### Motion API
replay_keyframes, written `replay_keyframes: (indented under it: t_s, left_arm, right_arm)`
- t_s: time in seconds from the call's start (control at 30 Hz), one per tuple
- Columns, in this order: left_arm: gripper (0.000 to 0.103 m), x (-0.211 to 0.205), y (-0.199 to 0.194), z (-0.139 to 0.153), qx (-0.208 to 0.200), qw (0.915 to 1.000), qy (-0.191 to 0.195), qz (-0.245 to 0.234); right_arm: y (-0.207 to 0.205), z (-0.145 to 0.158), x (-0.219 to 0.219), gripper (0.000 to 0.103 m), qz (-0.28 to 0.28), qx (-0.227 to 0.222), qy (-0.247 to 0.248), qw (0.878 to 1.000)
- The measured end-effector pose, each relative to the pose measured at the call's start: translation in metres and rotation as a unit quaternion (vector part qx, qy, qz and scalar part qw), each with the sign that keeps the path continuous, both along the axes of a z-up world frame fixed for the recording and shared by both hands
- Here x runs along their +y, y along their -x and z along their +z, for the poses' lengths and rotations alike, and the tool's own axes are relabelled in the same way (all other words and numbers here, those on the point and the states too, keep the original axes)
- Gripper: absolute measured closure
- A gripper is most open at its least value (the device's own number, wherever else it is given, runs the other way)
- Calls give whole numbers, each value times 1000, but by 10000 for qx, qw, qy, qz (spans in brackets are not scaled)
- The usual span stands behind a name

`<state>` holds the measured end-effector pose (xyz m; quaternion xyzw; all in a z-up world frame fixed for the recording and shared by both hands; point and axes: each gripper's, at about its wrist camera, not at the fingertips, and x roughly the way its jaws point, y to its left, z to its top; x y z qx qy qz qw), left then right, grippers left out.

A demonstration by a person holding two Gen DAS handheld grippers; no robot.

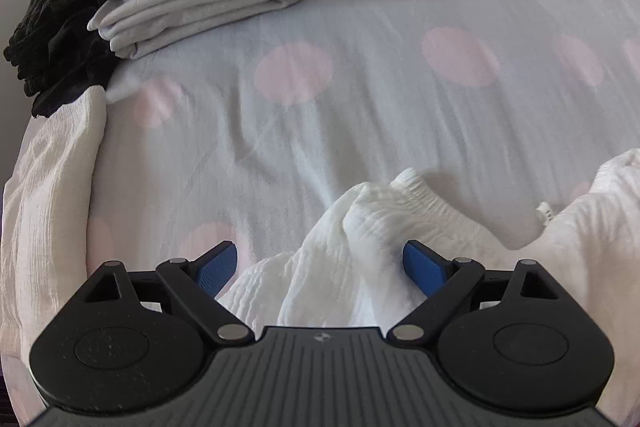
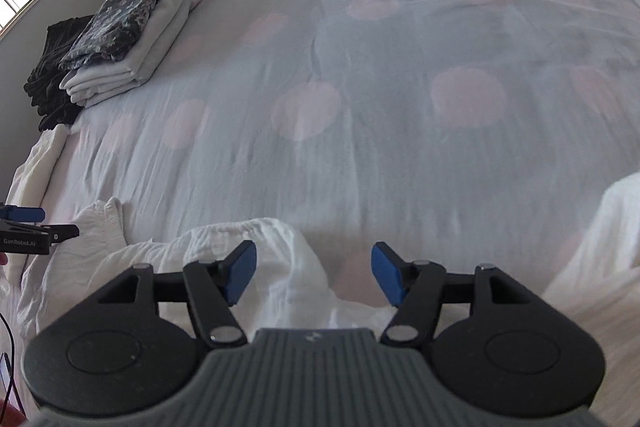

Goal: Fold clothes

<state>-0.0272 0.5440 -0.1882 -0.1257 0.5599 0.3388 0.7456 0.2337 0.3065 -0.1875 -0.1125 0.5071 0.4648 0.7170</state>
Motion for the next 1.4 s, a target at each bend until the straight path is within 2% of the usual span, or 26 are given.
replay_keyframes:
  t_s: [0.13,0.17,0.2,0.23,0.27,0.3,0.37,0.4,0.57,0.7,0.87,0.97,1.17,1.23,1.33,1.4]
  left_arm:
    - [1,9,6,-23,44,9993,350,91]
    - [12,6,8,-25,-28,9992,384,116]
    - [19,4,10,-27,-105,9990,409,141]
    - [23,1,11,-29,-181,9988,434,166]
    - [39,-4,10,-26,-224,9989,394,69]
    - [60,-9,10,-23,-262,9990,351,-22]
    - [79,-19,8,-14,-334,9990,261,-131]
    - [81,-21,10,-8,-392,9989,206,-118]
    - [83,-29,24,48,-681,9971,-331,86]
    - [84,-30,53,110,-896,9908,-972,280]
    - [84,-32,107,161,-694,9828,-1609,592]
    - [84,-27,147,167,-427,9813,-1688,824]
    - [83,-4,217,152,-182,9838,-1218,1303]
    - [79,4,235,146,-308,9869,-837,1346]
    - [67,17,259,138,-570,9885,-280,1371]
    - [62,24,268,136,-595,9897,-179,1289]
  right_arm:
    - [2,-21,18,34,60,96,206,9997]
    - [4,-23,19,35,83,74,211,9997]
    - [6,-22,19,46,153,85,198,9997]
    - [8,-21,19,70,232,101,182,9995]
    - [10,-18,17,86,238,121,163,9995]
    - [12,-15,15,95,230,141,144,9995]
    - [17,-3,10,96,200,19,69,9998]
    - [20,6,7,96,177,-153,7,9997]
    - [29,74,0,96,173,-669,-580,9959]
    - [48,129,6,96,393,-1008,-1059,9885]
    - [101,183,28,96,873,-1254,-1722,9731]
    - [143,200,45,96,1269,-1213,-1976,9644]
    - [216,199,87,96,1792,-1227,-2090,9535]
    - [232,194,100,96,1895,-1272,-2041,9520]
    - [250,186,119,96,2063,-1344,-1927,9499]
    - [257,179,132,96,2123,-1456,-1838,9487]
